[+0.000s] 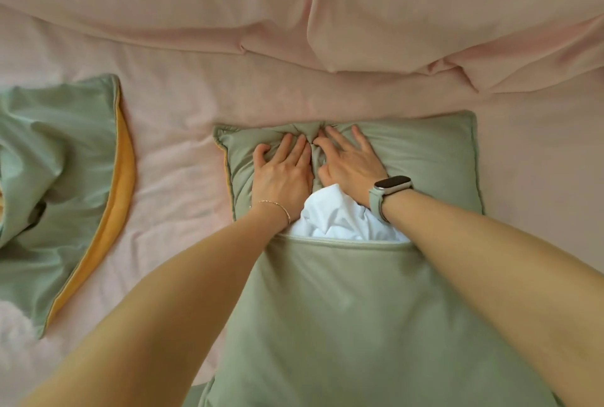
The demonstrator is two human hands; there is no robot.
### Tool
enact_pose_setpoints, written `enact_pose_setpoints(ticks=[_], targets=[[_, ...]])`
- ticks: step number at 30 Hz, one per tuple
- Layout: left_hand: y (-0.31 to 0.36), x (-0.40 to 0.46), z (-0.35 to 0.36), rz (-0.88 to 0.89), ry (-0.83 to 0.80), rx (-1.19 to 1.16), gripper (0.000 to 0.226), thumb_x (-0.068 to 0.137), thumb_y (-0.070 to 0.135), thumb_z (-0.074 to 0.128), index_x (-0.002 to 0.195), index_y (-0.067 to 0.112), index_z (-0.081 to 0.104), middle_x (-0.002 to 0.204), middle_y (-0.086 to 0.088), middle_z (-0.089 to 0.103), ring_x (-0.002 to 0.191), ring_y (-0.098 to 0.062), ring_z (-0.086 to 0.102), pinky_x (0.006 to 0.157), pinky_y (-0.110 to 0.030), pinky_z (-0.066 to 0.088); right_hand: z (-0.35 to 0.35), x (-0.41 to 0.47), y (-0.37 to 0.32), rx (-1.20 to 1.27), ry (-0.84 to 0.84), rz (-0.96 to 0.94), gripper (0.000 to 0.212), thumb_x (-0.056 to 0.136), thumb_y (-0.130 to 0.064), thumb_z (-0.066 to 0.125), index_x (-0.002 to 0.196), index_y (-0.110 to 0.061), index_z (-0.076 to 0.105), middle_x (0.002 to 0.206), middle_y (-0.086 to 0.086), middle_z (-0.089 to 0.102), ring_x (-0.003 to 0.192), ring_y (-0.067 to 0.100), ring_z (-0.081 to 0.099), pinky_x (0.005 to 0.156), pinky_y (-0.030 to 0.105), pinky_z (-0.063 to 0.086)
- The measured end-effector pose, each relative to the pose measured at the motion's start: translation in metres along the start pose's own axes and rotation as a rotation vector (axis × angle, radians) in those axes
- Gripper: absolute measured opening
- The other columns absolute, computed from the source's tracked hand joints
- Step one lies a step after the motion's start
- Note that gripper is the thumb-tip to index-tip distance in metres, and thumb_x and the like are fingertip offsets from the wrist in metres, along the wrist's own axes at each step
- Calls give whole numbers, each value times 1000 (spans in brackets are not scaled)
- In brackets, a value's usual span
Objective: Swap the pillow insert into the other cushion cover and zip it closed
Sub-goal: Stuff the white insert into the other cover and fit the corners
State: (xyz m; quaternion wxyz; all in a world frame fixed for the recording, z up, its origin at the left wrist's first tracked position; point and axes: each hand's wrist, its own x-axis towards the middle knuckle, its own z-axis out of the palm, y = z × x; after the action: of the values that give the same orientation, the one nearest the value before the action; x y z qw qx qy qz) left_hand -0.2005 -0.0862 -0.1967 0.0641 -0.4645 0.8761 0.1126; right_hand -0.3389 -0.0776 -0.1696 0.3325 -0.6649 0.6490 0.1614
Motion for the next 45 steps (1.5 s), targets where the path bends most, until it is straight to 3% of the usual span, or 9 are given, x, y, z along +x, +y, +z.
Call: enact_pose_setpoints(ticks=[5,8,13,17,22,27,38,42,45], targets=[[-9,25,-9,-41,28,-110,44,81,26,35,100,9,70,108,-4,70,101,-26,65,77,-49,45,-18,19,5,119,3,34,51,93,-22,34,143,-19,23,154,-4,19,142,5,6,114,38,-6],[0,2,-15,-86,105,-141,43,86,29,34,107,14,68,114,-1,67,108,-24,61,89,-45,36,-17,-5,-1,100,92,30,51,92,-23,34,143,-21,27,154,-5,20,142,7,10,114,39,-5],[8,-58,-43,-62,254,-309,40,91,29,37,120,17,61,127,4,59,124,-18,48,105,-42,23,-7,-86,-12,188,571,-131,48,82,-24,38,124,-11,58,135,10,52,128,22,42,111,43,14],[11,-90,-73,24,342,-339,36,87,30,45,113,15,65,123,1,62,121,-18,45,104,-42,24,-7,-128,-8,80,765,103,39,78,-22,46,110,-15,66,114,10,61,110,24,45,102,50,28],[24,-74,-108,185,412,-303,24,86,28,50,74,14,66,105,-1,68,109,-24,57,101,-43,29,0,-162,-7,124,673,105,41,83,-27,41,117,-20,63,110,3,63,110,21,47,104,48,26],[55,-80,-102,373,305,-232,30,92,28,47,111,15,66,121,0,63,121,-24,53,103,-45,33,10,-201,3,98,615,1,44,86,-23,40,124,-14,59,124,5,61,121,26,49,107,49,22],[53,-93,-102,396,301,-189,35,94,27,44,124,16,59,132,1,55,127,-26,47,103,-46,33,11,-229,7,58,473,176,52,88,-33,34,137,-19,45,147,5,38,137,35,26,98,71,23],[48,-108,-88,485,301,-149,33,95,24,46,126,22,57,134,6,52,130,-22,43,105,-55,29,20,-232,-6,-42,282,183,62,88,-46,24,140,-16,40,148,6,35,140,35,20,104,68,14],[47,-122,-67,438,138,-95,33,94,26,43,121,21,62,130,7,57,127,-19,47,108,-54,26,29,-221,-5,-45,30,123,71,85,-49,-2,149,-22,12,157,-2,7,143,24,-13,109,60,-11]])
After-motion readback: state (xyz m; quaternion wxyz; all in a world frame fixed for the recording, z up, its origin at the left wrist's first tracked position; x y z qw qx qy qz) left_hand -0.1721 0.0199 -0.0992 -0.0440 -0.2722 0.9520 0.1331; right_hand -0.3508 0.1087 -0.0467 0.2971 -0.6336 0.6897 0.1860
